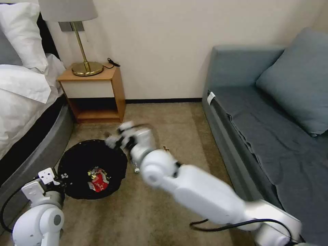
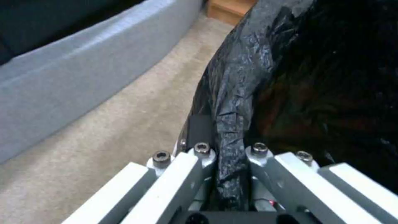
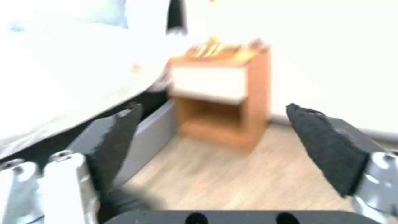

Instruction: Pick up the trash bin, then pick up the garbage on the floor and place it into the trash bin.

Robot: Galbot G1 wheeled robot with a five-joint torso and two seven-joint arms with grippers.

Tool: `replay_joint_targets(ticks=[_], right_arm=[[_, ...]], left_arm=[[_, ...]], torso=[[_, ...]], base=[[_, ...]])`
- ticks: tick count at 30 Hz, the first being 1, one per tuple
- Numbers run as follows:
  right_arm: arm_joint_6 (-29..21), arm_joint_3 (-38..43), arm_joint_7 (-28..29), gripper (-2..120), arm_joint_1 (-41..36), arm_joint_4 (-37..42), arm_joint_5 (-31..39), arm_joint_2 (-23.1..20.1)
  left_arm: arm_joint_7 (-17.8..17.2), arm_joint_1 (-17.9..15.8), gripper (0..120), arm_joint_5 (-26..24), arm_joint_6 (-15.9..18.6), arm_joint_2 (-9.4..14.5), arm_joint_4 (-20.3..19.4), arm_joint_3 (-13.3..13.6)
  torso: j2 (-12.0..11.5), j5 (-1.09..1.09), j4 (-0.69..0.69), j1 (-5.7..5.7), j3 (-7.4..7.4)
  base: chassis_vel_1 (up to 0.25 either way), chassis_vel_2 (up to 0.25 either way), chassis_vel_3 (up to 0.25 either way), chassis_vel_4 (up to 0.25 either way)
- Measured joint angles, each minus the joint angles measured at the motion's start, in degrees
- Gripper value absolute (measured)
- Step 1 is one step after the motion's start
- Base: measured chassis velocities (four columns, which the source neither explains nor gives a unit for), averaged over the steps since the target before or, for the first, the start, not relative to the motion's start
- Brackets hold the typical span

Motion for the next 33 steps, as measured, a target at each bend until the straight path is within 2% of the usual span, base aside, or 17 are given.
replay_joint_targets(ticks=[1,2,3,4,5,6,9,11,13,15,18,22,33], right_arm=[[0.8,2.0,-0.6,97,-1.3,1.3,-1.6,-1.8],[0.8,2.0,-0.6,97,-1.3,1.3,-1.6,-1.8],[1.9,4.3,-1.1,98,-3.3,2.8,-3.4,-4.3],[4.6,9.0,-1.7,99,-8.3,6.4,-8.2,-8.9],[5.9,12.7,-1.4,100,-12.3,9.0,-10.9,-11.1],[5.9,12.7,-1.4,100,-12.3,9.0,-10.9,-11.1],[7.6,21.1,-0.7,100,-23.2,14.6,-15.2,-13.0],[7.8,21.6,-0.7,100,-23.7,14.9,-15.5,-13.0],[10.9,26.6,-1.0,100,-31.5,17.6,-20.6,-11.0],[11.5,27.2,-1.1,100,-33.1,18.0,-22.1,-10.3],[13.9,28.2,-1.4,100,-41.2,19.3,-28.0,-6.6],[15.4,27.8,-1.5,100,-44.9,19.2,-31.1,-4.4],[17.7,26.9,-2.6,100,-47.2,16.9,-35.5,-1.1]], left_arm=[[0.0,-0.1,2,-0.2,0.0,0.1,0.2,-0.4],[0.0,-0.1,2,-0.2,0.0,0.1,0.2,-0.4],[0.0,-0.2,2,-0.3,0.0,0.3,0.4,-0.9],[0.3,-0.4,2,-0.6,-0.2,0.6,0.9,-1.9],[0.5,-0.6,2,-0.9,-0.2,0.8,1.2,-2.6],[0.5,-0.6,2,-0.9,-0.2,0.8,1.2,-2.6],[0.7,-1.2,2,-1.2,-0.3,1.3,1.8,-4.6],[0.7,-1.2,2,-1.2,-0.4,1.3,1.8,-4.7],[1.2,-1.0,2,-1.2,-0.7,1.7,2.3,-6.2],[1.2,-0.9,2,-1.2,-0.8,1.7,2.3,-6.5],[1.5,-0.6,2,-1.4,-0.9,1.8,2.3,-7.5],[1.5,-0.5,2,-1.4,-0.9,1.8,2.0,-7.9],[1.5,-0.3,2,-1.4,-1.0,1.6,1.5,-8.3]], torso=[[0.0,0.00,0.01,0.00,0.00],[0.0,0.00,0.01,0.00,0.00],[0.0,-0.01,-0.02,0.00,0.00],[0.0,0.02,-0.05,0.01,0.00],[0.0,0.00,-0.05,0.00,-0.01],[0.0,0.00,-0.05,0.00,-0.01],[0.0,0.01,-0.04,0.00,-0.01],[0.0,0.01,-0.03,0.00,-0.01],[0.0,0.00,-0.01,0.00,-0.01],[0.0,-0.01,-0.01,0.00,-0.01],[0.0,-0.02,-0.02,0.00,-0.01],[0.0,-0.03,-0.02,0.00,-0.01],[0.0,-0.03,0.00,0.00,-0.01]], base=[[0.000,0.000,0.000,0.000],[0.000,0.000,0.000,0.000],[0.000,0.000,0.000,0.000],[0.000,0.000,0.000,0.000],[0.000,0.000,0.000,0.000],[0.000,0.000,0.000,0.000],[0.000,0.000,0.000,0.000],[0.000,0.000,0.000,0.000],[0.000,0.000,0.000,0.000],[0.000,0.000,0.000,0.000],[0.000,0.000,0.000,0.000],[0.000,0.000,0.000,0.000],[0.000,0.000,0.000,0.000]])
